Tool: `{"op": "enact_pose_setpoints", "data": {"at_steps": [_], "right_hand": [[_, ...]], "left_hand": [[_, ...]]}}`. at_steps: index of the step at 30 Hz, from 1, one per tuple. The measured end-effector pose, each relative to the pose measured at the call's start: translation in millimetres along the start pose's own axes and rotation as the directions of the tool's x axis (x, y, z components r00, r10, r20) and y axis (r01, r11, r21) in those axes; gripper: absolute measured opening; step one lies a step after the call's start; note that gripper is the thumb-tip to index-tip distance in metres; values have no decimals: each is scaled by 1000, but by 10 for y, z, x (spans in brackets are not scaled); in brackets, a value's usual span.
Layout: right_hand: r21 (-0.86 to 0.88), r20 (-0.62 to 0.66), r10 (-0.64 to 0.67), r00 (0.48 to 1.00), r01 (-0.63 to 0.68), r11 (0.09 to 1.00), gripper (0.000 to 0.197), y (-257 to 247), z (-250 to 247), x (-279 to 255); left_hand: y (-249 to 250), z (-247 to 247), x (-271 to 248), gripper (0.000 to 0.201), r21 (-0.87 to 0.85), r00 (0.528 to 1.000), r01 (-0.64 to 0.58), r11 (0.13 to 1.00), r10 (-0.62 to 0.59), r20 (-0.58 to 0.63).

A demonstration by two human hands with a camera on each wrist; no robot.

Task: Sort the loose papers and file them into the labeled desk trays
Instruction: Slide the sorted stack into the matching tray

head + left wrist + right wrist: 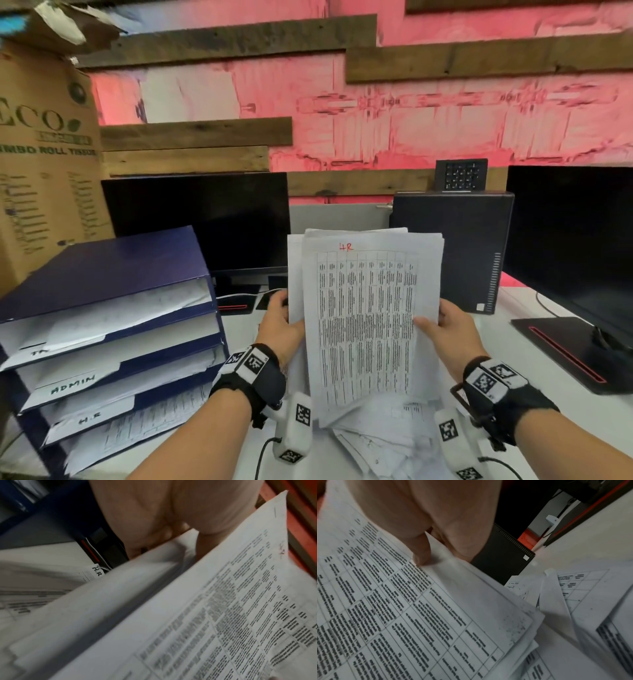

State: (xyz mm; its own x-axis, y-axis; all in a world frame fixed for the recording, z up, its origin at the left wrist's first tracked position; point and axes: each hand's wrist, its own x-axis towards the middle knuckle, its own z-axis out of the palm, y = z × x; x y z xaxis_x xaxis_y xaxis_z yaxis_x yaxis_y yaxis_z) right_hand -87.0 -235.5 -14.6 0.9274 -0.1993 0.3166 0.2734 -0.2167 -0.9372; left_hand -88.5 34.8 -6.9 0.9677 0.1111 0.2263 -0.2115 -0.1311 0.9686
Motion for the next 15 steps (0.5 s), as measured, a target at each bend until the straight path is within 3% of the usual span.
{"op": "enact_pose_setpoints", "data": {"at_steps": [3, 8, 12, 15], "right_hand": [[34, -24, -7, 1000, 8, 999, 30, -1, 1, -52], [56, -29, -13, 999, 15, 998, 29, -16, 14, -38], [102, 16, 12, 1000, -14, 995, 30, -22, -1, -41], [112, 112, 30, 993, -43, 993, 38, -54, -52, -56]], "left_hand": [[-6, 24, -38, 15, 38, 1000, -13, 999, 14, -27], [112, 38, -23, 44, -151, 994, -90, 984, 79, -77], [267, 15, -18, 62, -131, 996, -90, 987, 85, -40], [284, -6, -45, 54, -137, 998, -53, 989, 57, 27]]}}
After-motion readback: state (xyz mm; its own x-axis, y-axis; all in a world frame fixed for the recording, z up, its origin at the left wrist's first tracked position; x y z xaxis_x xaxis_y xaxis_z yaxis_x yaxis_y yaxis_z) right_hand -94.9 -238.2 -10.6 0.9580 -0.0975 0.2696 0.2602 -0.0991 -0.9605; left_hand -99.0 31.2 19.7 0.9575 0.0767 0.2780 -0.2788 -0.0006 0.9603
